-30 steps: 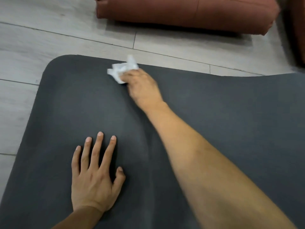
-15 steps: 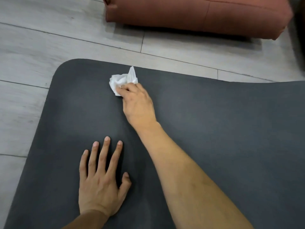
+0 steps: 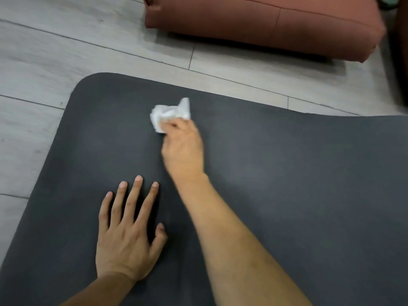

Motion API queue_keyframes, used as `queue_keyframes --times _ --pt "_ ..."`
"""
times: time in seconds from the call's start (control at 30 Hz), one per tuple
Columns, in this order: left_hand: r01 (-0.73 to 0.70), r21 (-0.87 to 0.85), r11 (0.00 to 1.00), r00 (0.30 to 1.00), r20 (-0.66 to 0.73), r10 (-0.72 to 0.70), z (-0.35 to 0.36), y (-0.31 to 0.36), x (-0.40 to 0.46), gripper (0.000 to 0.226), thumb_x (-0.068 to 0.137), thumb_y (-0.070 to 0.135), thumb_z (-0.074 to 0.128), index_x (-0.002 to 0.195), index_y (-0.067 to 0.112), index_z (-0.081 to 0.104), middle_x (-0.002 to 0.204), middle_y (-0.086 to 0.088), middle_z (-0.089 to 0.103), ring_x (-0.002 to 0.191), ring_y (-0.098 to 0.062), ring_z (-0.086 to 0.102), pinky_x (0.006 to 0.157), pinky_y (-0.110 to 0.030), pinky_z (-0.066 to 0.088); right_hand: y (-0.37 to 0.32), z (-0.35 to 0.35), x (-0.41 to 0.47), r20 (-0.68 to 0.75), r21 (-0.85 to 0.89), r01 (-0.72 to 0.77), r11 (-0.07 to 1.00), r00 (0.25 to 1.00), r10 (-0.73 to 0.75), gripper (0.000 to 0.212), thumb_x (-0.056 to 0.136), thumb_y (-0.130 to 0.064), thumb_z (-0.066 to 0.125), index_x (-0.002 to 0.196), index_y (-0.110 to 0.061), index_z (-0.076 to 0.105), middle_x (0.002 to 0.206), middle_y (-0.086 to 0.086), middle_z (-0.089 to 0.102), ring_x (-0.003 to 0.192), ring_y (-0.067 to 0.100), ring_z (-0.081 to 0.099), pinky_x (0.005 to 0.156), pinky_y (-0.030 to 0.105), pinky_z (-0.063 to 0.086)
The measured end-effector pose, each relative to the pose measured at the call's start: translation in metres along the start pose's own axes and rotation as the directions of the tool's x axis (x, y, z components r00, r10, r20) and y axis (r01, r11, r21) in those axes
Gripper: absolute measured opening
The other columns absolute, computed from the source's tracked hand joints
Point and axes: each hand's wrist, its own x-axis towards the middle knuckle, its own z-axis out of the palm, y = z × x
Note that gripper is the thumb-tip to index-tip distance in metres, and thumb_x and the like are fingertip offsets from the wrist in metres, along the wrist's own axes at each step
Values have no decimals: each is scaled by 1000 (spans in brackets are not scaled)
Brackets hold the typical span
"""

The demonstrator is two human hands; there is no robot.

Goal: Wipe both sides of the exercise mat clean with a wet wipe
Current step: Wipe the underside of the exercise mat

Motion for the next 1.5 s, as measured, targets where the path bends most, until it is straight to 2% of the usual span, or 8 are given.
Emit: queue_keyframes --times 0.13,0.43,0.53,0.6,0.7,0.97,1.13,1.5 --pt "2 13 1000 1000 -8 -2 0 1 1 77 86 46 40 159 21 39 168 -10 29 154 -38 27 124 -60 21 9 -2 -4 64 -28 133 991 989 -131 33 78 -3 51 100 -13 73 98 3 67 90 29 58 73 40 51" --pt "6 25 1000 999 -33 -5 2 2 -1 74 89 46 38 159 21 39 167 -11 30 154 -38 26 124 -59 20 146 -100 -53 -235 -176 -500 848 858 457 39 83 6 47 107 -10 73 98 11 64 89 34 54 74 44 51" --pt "4 31 1000 999 -34 -3 2 1 -2 75 88 46 38 158 20 40 167 -11 29 154 -38 27 125 -59 19 80 -50 -29 -195 87 -241 967 947 254 40 89 6 42 86 -19 73 83 17 57 76 22 46 76 34 47" --pt "-7 45 999 999 -47 9 5 1 -2 74 88 46 39 156 17 44 166 -13 32 153 -39 28 124 -59 20 13 -11 -29 -9 -50 29 998 1000 -30 31 87 -2 46 98 -15 72 97 9 64 88 21 52 84 35 47" --pt "-19 33 999 997 -72 22 7 -2 -2 71 90 46 39 150 10 51 163 -16 36 153 -39 28 123 -61 21 -38 2 -39 279 -81 286 955 926 -253 37 87 -15 46 118 -19 66 113 -3 61 106 22 52 87 32 41" --pt "-7 24 1000 998 -60 8 3 0 -2 73 90 45 37 159 22 37 167 -10 29 154 -37 26 125 -57 19 156 -96 -74 -159 -178 -257 950 960 230 38 84 -3 47 111 -13 71 106 6 65 88 31 53 75 43 53" --pt "-6 15 1000 997 -82 7 4 1 -1 72 90 45 38 159 22 38 166 -11 31 154 -37 27 125 -56 19 164 -90 -85 -232 -70 -262 962 943 240 40 88 -7 47 121 -17 66 113 -2 61 94 23 47 87 31 45" --pt "81 91 993 996 37 -85 -4 -4 -52 72 97 52 32 164 27 24 170 -11 23 156 -36 22 126 -53 18 168 -95 -78 -226 -128 -251 959 949 218 22 84 -9 44 96 -12 61 99 3 61 87 27 48 80 36 40"
